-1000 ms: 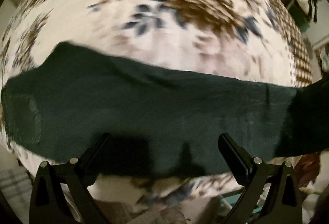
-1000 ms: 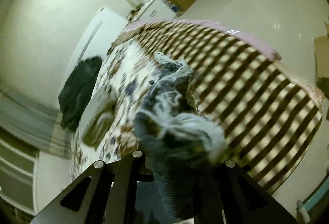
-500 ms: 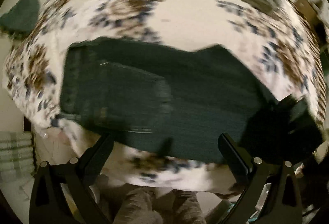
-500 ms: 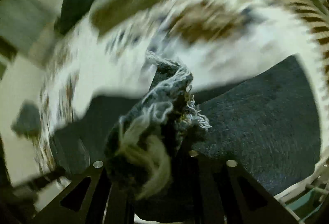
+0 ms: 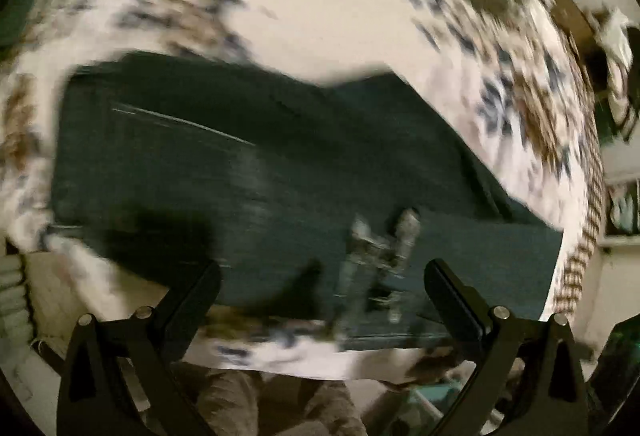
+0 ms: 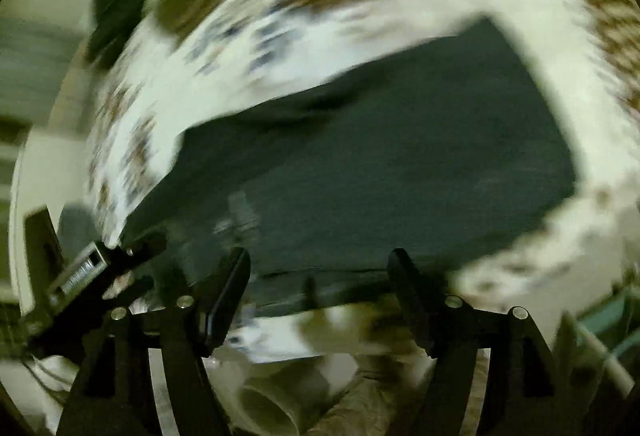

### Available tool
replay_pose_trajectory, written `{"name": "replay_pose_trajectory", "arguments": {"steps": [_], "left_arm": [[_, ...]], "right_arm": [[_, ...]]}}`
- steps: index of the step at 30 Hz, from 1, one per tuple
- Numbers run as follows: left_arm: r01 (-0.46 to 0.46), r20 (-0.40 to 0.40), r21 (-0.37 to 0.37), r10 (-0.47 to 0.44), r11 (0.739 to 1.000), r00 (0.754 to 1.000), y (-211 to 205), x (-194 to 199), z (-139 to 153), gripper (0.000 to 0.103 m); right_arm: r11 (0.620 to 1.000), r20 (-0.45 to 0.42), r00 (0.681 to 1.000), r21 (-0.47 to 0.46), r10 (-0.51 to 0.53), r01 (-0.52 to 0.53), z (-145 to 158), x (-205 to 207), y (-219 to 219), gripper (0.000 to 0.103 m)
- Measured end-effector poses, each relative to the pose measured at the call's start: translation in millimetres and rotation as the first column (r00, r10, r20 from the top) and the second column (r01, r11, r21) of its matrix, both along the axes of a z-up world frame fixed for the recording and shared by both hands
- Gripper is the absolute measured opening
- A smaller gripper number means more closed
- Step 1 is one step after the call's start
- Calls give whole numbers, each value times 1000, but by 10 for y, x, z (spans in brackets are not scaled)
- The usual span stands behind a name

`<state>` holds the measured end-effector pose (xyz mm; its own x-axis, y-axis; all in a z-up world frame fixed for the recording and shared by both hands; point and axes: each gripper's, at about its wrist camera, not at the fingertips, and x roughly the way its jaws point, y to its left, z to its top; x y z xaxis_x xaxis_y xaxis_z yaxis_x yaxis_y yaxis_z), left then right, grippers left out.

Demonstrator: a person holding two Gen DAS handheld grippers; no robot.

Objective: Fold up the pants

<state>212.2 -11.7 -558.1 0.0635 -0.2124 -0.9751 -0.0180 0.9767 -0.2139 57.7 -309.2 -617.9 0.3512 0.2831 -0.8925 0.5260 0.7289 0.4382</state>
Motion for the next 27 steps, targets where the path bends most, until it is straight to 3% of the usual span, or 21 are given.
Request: {"name": "replay_pose_trajectory", "arguments": {"steps": [2,4,5,6,7,8,13,17,23,25,26,27], "left_arm": [[51,-58,-11,-51,999,997,-250,8,-276,100],[84,-126,0,-83,996,988,-428,12,-538,83],[92,-153,0,-91,996,984,-496,9,-648,50],[98,-151,26,-93,995,984,-542,4,-698,33],[96,-122,29,-91,995,988,-558,2,-671,24],[98,-93,18,-96,995,991,-574,3,-623,3],[85,32,-11,-84,996,996,-499,81,-199,2],[89,150,2,-88,996,985,-445,253,129,2],[57,7,-26,-57,998,998,-296,291,-126,6],[15,14,-28,-14,999,1000,-163,219,-7,20],[-27,15,-40,28,999,1000,-79,181,57,34],[-68,10,-63,69,996,998,-9,151,105,40]], "right_arm": [[997,-39,997,-23,-69,68,-31,-158,-314,74],[993,-57,992,-35,-112,110,-77,-197,-526,74],[992,-61,991,-40,-122,120,-101,-209,-606,74],[991,-66,990,-54,-127,124,-119,-188,-672,74],[990,-67,990,-65,-127,123,-129,-173,-695,74],[990,-64,990,-64,-127,123,-137,-163,-728,74],[990,-49,989,-34,-138,137,-187,-48,-751,74],[992,-26,991,-15,-128,128,-179,57,-691,74],[996,-46,995,7,-87,87,-242,162,-589,74],[997,-48,996,21,-79,80,-253,156,-567,74],[997,-49,996,27,-73,74,-263,153,-553,74],[997,-51,997,31,-66,67,-274,145,-537,74]]}}
